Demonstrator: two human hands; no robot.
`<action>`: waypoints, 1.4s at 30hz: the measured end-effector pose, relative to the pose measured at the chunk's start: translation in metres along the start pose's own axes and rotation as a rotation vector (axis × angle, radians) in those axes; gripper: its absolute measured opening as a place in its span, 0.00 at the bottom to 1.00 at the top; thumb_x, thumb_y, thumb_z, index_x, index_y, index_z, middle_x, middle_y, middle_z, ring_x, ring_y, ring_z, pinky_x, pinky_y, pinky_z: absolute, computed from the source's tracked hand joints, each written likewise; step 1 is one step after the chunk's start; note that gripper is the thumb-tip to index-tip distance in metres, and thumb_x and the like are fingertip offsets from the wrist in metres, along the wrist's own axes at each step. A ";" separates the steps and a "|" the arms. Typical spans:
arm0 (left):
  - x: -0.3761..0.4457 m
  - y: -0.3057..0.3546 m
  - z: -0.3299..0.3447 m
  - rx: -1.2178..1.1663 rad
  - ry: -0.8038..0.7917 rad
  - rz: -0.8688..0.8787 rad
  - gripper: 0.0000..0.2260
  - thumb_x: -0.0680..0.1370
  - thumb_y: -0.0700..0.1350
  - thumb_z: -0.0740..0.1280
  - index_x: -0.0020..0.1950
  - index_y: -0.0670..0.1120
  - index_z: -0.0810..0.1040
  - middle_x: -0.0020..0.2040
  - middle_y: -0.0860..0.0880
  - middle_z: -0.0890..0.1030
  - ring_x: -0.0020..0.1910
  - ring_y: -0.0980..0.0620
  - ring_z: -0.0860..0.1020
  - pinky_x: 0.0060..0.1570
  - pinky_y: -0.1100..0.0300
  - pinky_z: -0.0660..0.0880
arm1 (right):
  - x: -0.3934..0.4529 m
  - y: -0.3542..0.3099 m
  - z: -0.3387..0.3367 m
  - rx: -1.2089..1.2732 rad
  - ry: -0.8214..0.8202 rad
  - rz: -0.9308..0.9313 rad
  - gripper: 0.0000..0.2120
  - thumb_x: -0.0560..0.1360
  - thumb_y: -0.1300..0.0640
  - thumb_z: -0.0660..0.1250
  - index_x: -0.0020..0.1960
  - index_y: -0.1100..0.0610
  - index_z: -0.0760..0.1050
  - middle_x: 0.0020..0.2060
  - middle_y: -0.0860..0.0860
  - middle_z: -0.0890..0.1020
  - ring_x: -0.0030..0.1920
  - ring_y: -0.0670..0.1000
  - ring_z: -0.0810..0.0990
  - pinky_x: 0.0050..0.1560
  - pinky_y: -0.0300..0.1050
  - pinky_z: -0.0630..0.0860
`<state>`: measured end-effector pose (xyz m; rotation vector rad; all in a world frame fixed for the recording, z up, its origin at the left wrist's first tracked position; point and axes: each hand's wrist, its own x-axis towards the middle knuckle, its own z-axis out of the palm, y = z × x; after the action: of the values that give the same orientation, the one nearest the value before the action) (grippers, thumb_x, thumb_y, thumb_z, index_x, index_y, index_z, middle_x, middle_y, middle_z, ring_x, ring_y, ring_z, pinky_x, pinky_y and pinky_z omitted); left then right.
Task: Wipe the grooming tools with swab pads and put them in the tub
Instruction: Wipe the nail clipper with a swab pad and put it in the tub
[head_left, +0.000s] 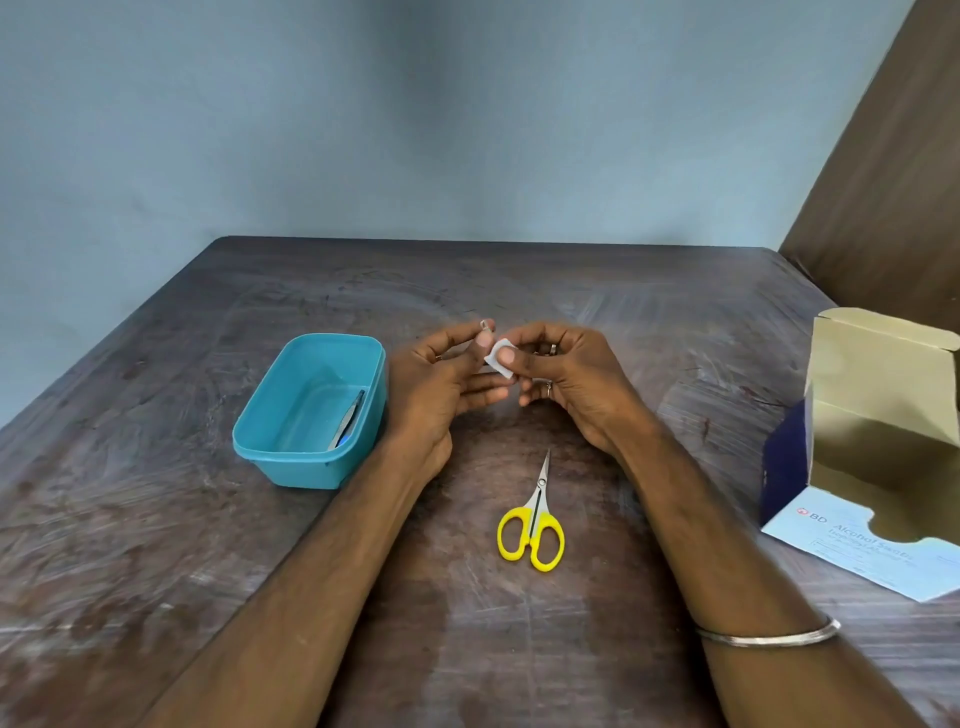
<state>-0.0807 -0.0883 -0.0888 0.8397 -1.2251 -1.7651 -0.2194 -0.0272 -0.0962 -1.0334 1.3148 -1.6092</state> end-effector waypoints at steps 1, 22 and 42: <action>0.001 -0.001 0.000 0.000 0.012 0.000 0.06 0.77 0.40 0.71 0.52 0.44 0.83 0.44 0.44 0.86 0.39 0.48 0.85 0.35 0.60 0.82 | 0.000 0.000 0.000 -0.015 0.014 -0.012 0.04 0.71 0.63 0.75 0.46 0.60 0.83 0.34 0.55 0.80 0.30 0.50 0.73 0.30 0.44 0.76; 0.003 -0.003 -0.006 0.388 -0.084 0.232 0.14 0.69 0.31 0.76 0.52 0.42 0.85 0.42 0.48 0.87 0.42 0.52 0.86 0.43 0.58 0.82 | 0.002 0.003 -0.005 -0.192 0.088 -0.065 0.05 0.72 0.58 0.77 0.47 0.57 0.86 0.35 0.60 0.82 0.28 0.50 0.74 0.31 0.46 0.77; 0.005 0.002 -0.007 0.499 -0.009 0.223 0.21 0.69 0.34 0.76 0.60 0.49 0.82 0.38 0.49 0.86 0.38 0.53 0.85 0.47 0.51 0.83 | 0.001 0.001 0.003 -0.205 0.170 -0.039 0.08 0.77 0.56 0.72 0.46 0.61 0.82 0.37 0.57 0.87 0.33 0.57 0.86 0.31 0.45 0.76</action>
<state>-0.0762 -0.0962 -0.0892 0.9275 -1.7292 -1.3015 -0.2169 -0.0289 -0.0971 -1.0674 1.6096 -1.6466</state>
